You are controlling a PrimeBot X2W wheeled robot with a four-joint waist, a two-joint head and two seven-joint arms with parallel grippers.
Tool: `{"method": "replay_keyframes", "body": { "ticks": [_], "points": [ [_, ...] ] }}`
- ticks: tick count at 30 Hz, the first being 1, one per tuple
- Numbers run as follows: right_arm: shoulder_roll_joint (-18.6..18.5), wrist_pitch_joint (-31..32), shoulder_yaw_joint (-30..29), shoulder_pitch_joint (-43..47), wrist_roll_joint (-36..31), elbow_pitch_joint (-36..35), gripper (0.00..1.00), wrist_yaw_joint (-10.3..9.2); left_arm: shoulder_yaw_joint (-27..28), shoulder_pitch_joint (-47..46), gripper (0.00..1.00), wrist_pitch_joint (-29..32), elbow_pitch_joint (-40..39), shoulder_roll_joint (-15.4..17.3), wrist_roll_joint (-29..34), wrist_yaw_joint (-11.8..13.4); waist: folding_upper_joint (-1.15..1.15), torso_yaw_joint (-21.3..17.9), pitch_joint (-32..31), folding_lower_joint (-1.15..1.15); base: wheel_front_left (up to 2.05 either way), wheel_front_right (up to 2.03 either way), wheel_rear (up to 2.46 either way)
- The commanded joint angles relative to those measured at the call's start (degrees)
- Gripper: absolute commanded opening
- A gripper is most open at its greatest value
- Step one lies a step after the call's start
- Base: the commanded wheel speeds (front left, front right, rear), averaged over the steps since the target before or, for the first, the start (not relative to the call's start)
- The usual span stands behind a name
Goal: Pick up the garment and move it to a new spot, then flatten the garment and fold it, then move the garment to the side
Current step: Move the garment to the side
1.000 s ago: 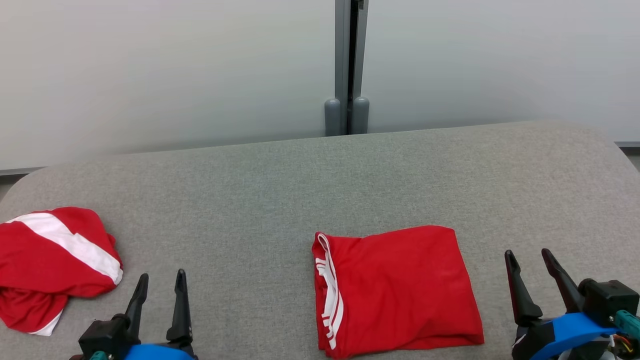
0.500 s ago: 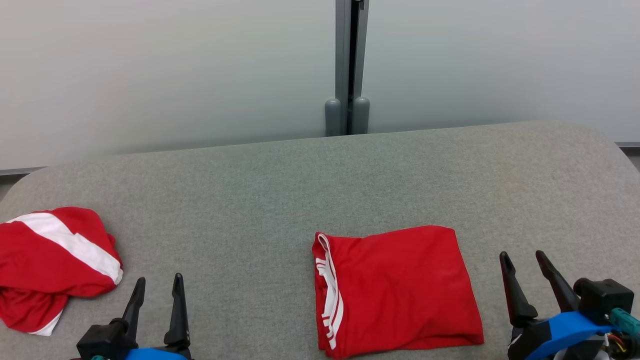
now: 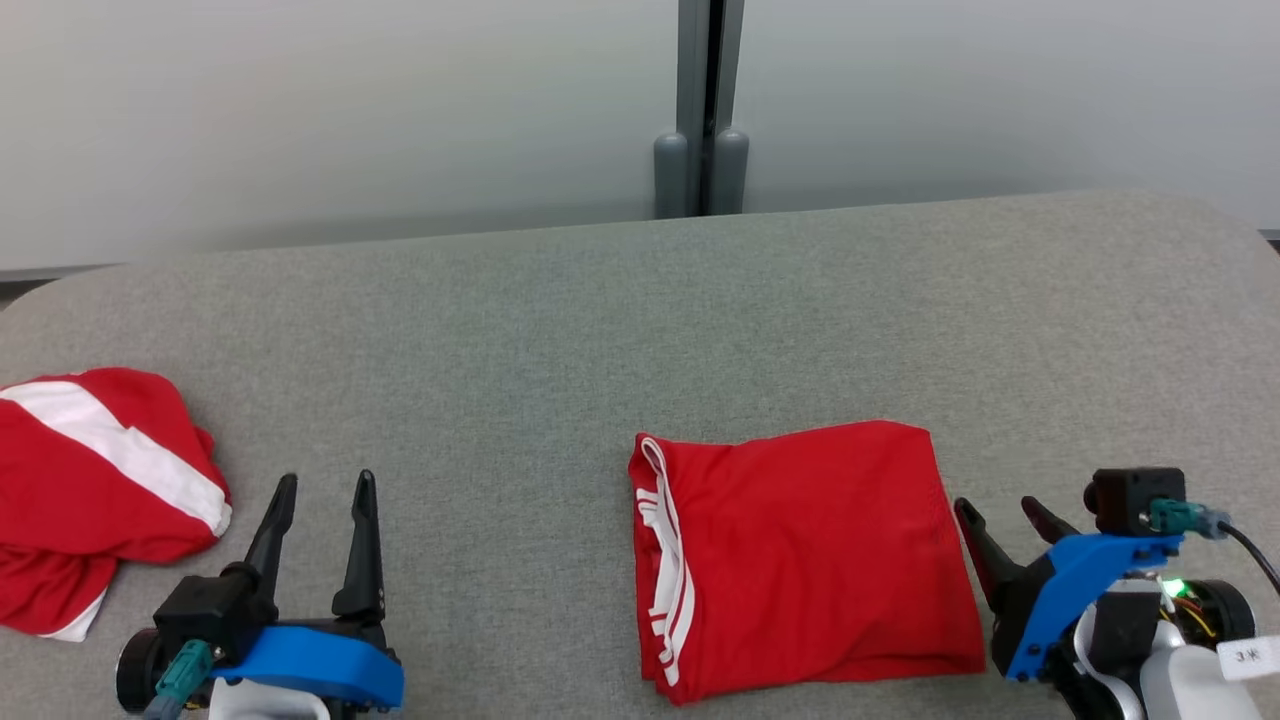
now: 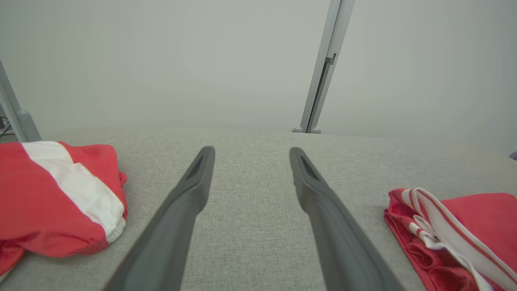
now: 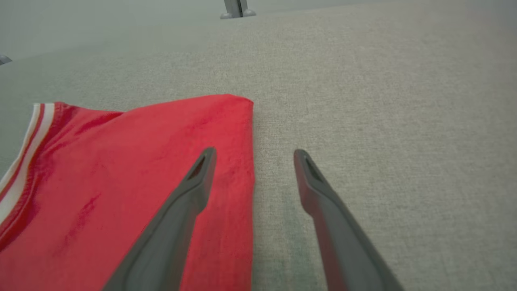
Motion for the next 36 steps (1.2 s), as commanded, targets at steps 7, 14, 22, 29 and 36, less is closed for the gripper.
{"method": "replay_keyframes", "body": {
  "ticks": [7,14,22,29,36],
  "points": [
    [0.42,8.81,0.06,-5.04,-1.90,6.58,1.00,0.04,-1.02,-3.80,1.00,-0.24,0.51,0.33,0.51,-0.68,0.00,2.56,4.71,0.00,0.00,0.00,0.00],
    [0.55,14.01,7.10,-6.28,2.26,12.55,0.00,0.33,-1.24,-5.20,1.00,-0.24,0.99,0.29,0.64,-1.11,0.00,2.83,6.59,0.00,0.00,0.00,0.00],
    [-12.19,13.19,17.66,-13.47,6.13,4.81,0.00,-0.01,0.20,-5.59,1.00,-0.20,-0.61,1.38,0.94,-1.03,0.00,-2.54,8.81,0.00,0.00,0.00,0.00],
    [-21.99,9.54,20.87,-24.40,5.88,3.61,0.00,0.02,0.72,-8.41,1.00,-0.20,-3.98,2.58,2.28,-0.71,0.00,-10.18,14.10,0.00,0.00,0.00,0.00],
    [-28.16,2.07,15.60,-32.52,4.63,10.79,0.00,0.02,-0.44,-15.40,1.00,1.32,-7.69,4.62,3.28,-1.24,0.00,-13.92,22.27,0.00,0.00,0.00,0.00]
  ]
}}
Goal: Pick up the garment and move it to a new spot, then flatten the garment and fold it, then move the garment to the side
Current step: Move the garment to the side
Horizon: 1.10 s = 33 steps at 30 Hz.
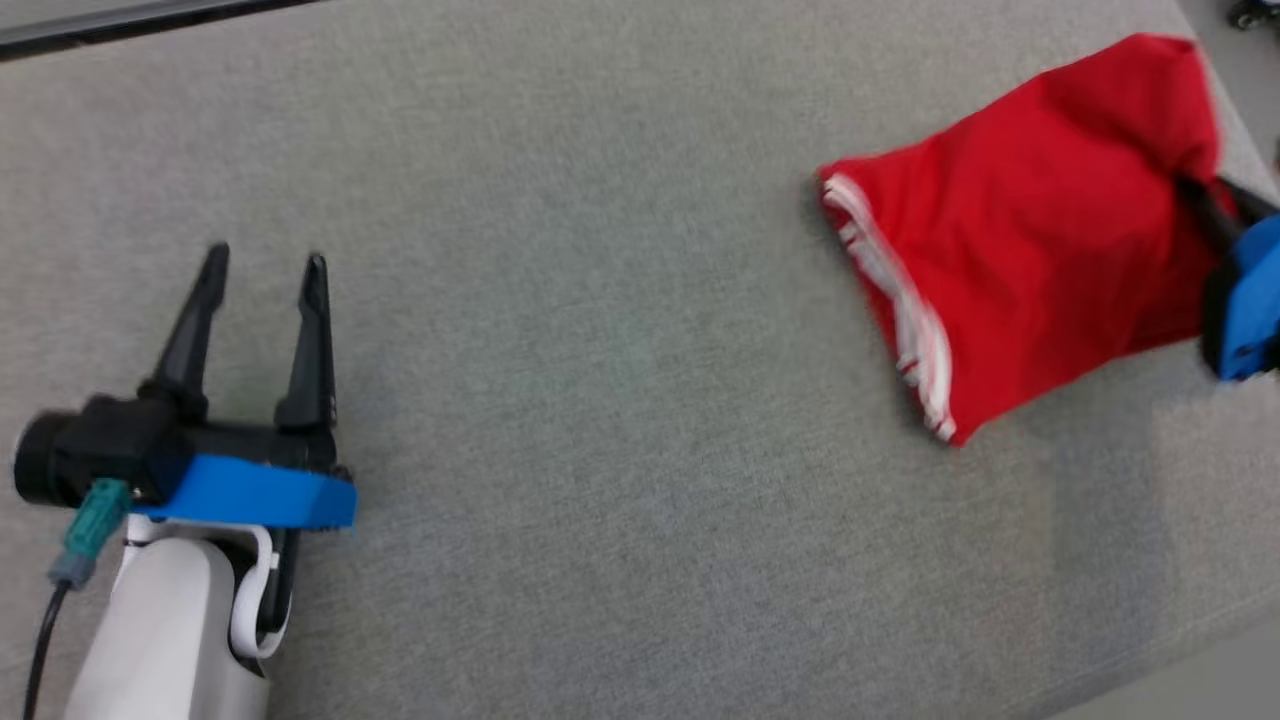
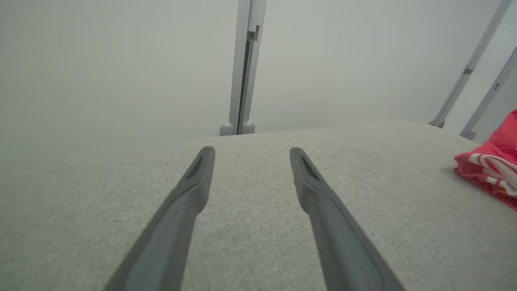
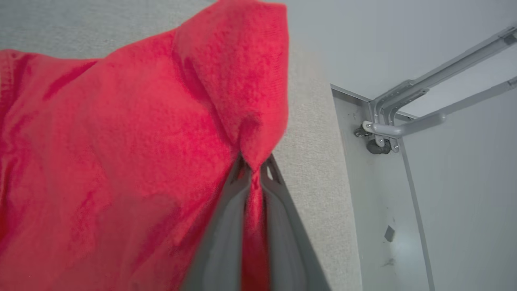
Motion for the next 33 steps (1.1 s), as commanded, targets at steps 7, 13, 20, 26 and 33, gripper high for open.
{"method": "replay_keyframes", "body": {
  "ticks": [7,13,20,26,33],
  "points": [
    [-3.88,-7.19,-4.75,-4.82,-1.04,7.86,0.00,-0.02,-0.52,-4.02,1.00,2.34,-3.68,2.73,1.37,-0.07,0.00,-0.18,6.50,-0.01,0.00,0.00,0.00],
    [-4.49,-13.65,-6.91,-7.76,-3.65,12.72,0.00,-0.03,-0.04,-4.30,1.00,4.17,-5.68,4.92,1.26,0.11,0.00,-0.15,8.97,-0.01,0.00,0.00,0.00],
    [-2.61,-17.20,-8.41,-9.42,-6.86,17.28,1.00,-0.02,-0.68,-3.39,1.00,4.53,-6.31,5.02,1.15,0.51,0.00,0.52,8.21,-0.01,0.00,0.00,0.00],
    [-0.40,-22.71,-6.43,-6.07,-8.32,14.26,1.00,-0.02,-1.02,-1.20,1.00,1.66,-3.43,2.92,-0.08,1.08,0.00,2.10,2.06,-0.01,0.00,0.00,0.00],
    [7.16,-27.63,-6.93,5.99,-3.17,5.21,1.00,-0.04,-0.50,4.93,1.00,-1.01,2.35,-0.22,-1.80,1.71,0.00,5.29,-9.34,-0.01,0.00,0.00,0.00]
  ]
}}
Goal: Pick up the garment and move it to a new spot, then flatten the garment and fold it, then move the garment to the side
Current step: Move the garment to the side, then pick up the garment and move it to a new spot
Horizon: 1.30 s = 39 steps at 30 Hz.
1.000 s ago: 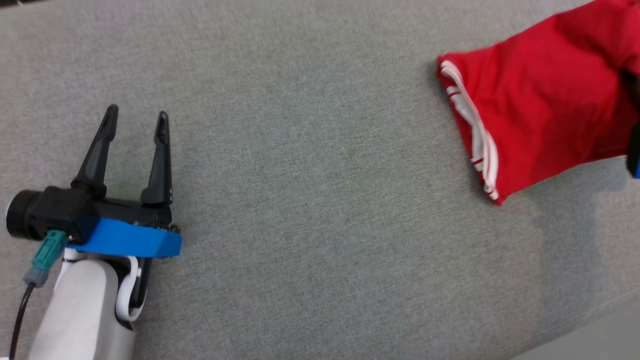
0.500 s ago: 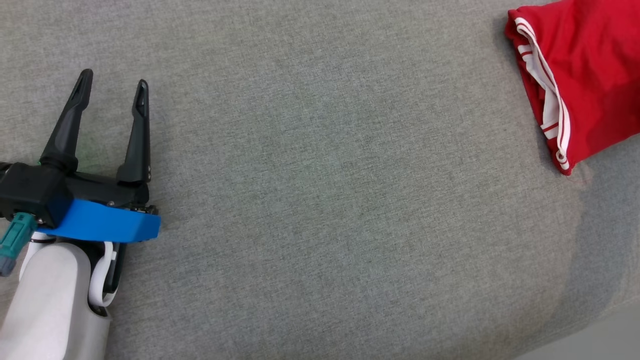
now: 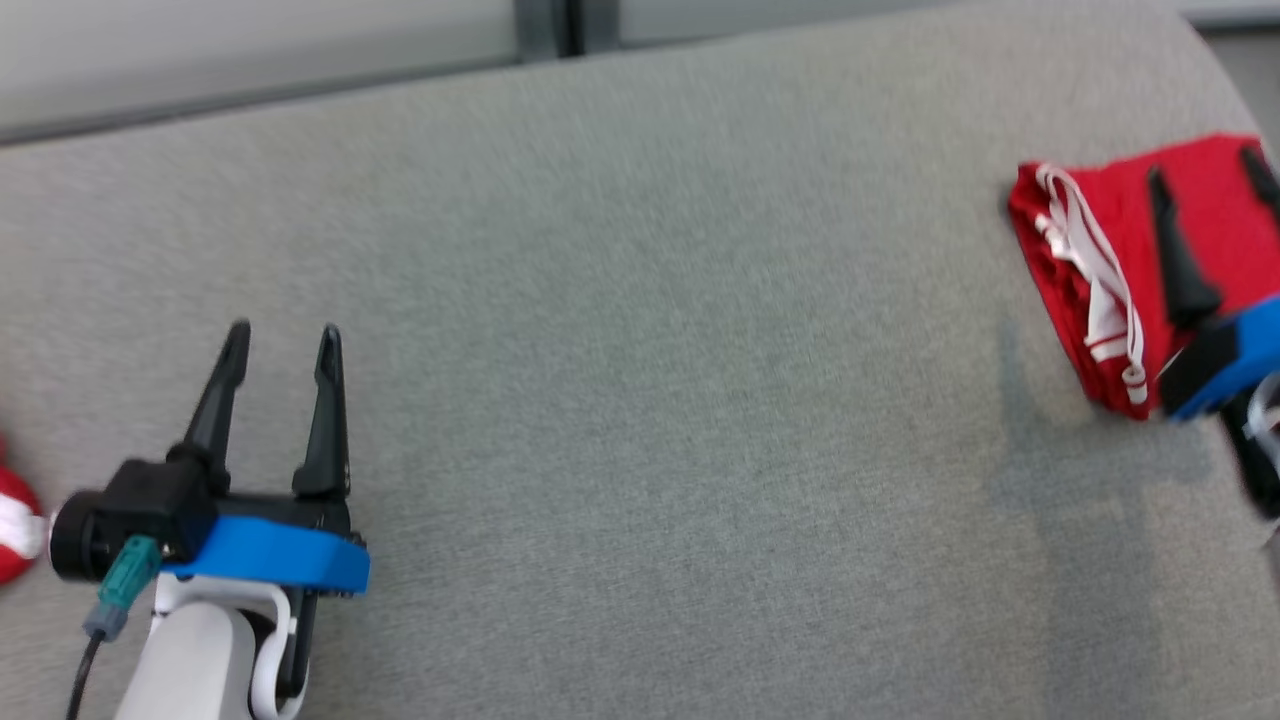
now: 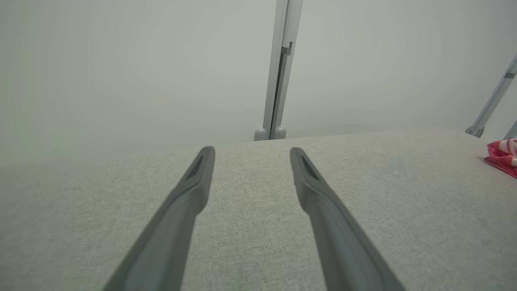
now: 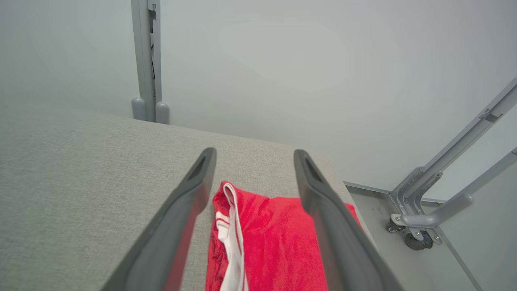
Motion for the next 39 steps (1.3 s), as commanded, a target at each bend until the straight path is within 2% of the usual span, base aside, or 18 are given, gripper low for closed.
{"method": "replay_keyframes", "body": {
  "ticks": [1,5,11,17,33,39],
  "points": [
    [0.27,-0.11,-0.11,1.67,0.28,-0.20,1.00,-0.04,0.30,0.79,1.00,-0.32,0.29,0.01,-0.16,0.02,0.00,-1.26,-1.93,0.02,0.00,0.00,0.00],
    [5.61,-1.05,-0.69,11.09,2.18,-6.15,1.00,-0.02,1.05,4.45,1.00,-0.75,2.52,-1.32,-0.96,0.25,0.00,0.62,-7.78,0.02,0.00,0.00,0.00],
    [12.02,-1.70,-2.08,23.03,1.41,-13.12,1.00,-0.02,2.30,9.79,1.00,-0.90,3.16,-3.03,-1.33,0.92,0.00,3.48,-13.72,0.02,0.00,0.00,0.00],
    [15.22,-0.83,-4.26,29.34,-0.43,-15.76,1.00,-0.02,3.90,14.19,1.00,-0.92,3.23,-3.99,-1.24,0.51,0.00,5.72,-16.98,0.02,0.00,0.00,0.00],
    [17.21,1.83,-8.00,33.08,-2.26,-19.61,1.00,-0.01,4.83,14.74,1.00,-0.94,3.77,-4.83,0.09,-0.47,0.00,7.85,-17.33,0.02,0.00,0.00,0.00],
    [17.44,1.46,-7.70,33.69,-1.61,-19.13,1.00,-0.01,5.07,13.72,1.00,-0.93,3.19,-4.73,1.10,-0.33,0.00,13.76,-16.49,0.02,0.00,0.00,0.00]
  ]
}}
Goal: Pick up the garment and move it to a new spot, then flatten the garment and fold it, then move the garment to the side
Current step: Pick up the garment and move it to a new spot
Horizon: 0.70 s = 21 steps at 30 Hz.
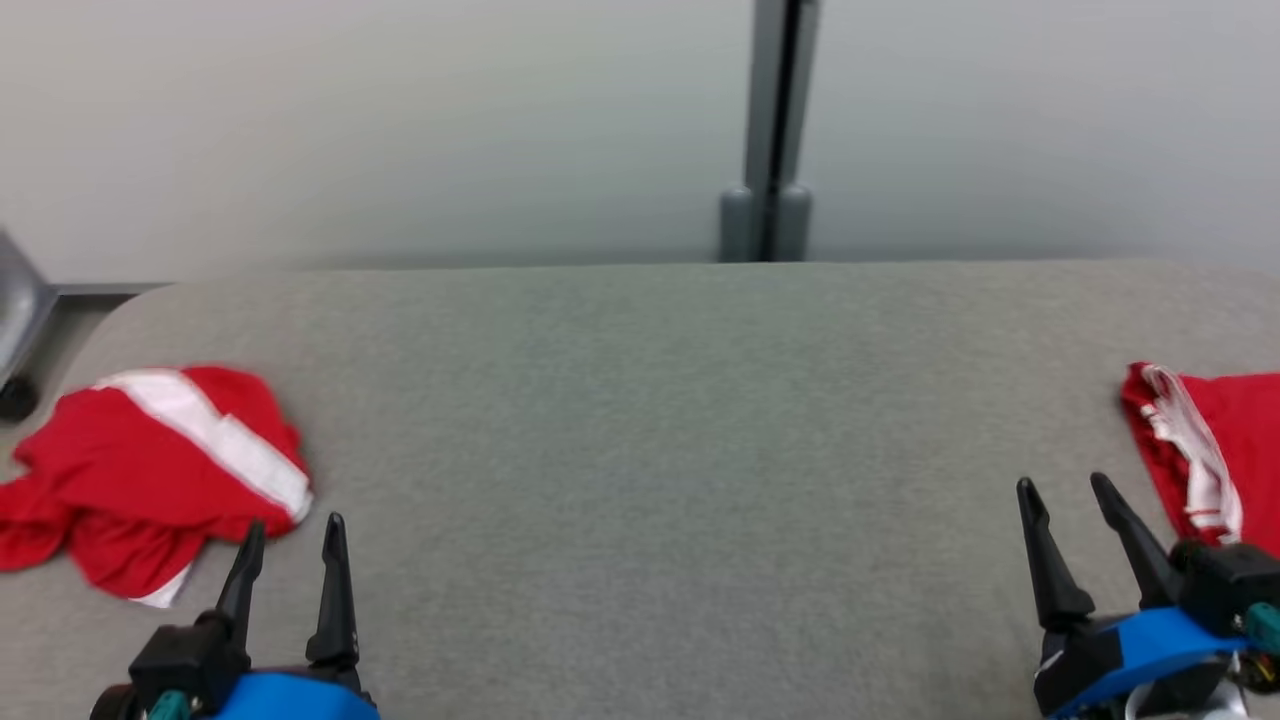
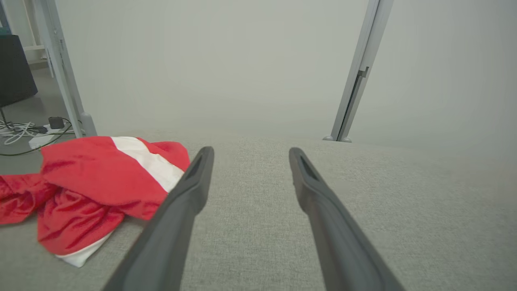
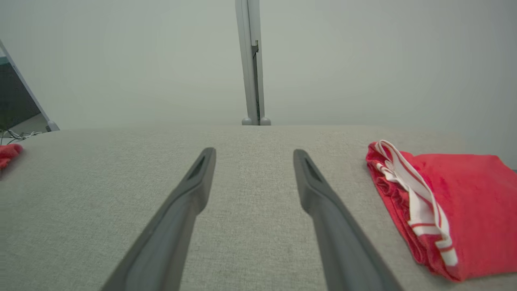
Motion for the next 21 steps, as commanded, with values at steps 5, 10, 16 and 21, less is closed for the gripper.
{"method": "replay_keyframes", "body": {
  "ticks": [5,10,16,21],
  "points": [
    [0.05,-0.53,1.15,0.22,0.51,0.76,1.00,0.01,0.03,-0.50,1.00,-0.22,0.07,0.00,0.53,0.12,0.00,8.40,1.38,0.00,0.00,0.00,0.00],
    [0.01,-0.75,2.12,-0.85,0.30,1.02,1.00,0.01,0.48,0.34,1.00,-0.19,-0.25,0.34,0.61,0.22,0.00,15.70,1.27,0.00,0.00,0.00,0.00],
    [-0.30,-1.19,2.87,-1.36,0.78,1.71,1.00,0.01,0.73,1.45,1.00,-0.19,-0.60,0.69,0.36,0.34,0.00,22.42,0.90,0.00,0.00,0.00,0.00],
    [-0.21,-1.33,3.55,-1.15,1.08,2.44,1.00,0.01,0.93,2.27,1.00,-0.19,-1.13,0.56,-0.01,0.87,0.00,25.45,0.21,0.00,0.00,0.00,0.00]
  ]
}}
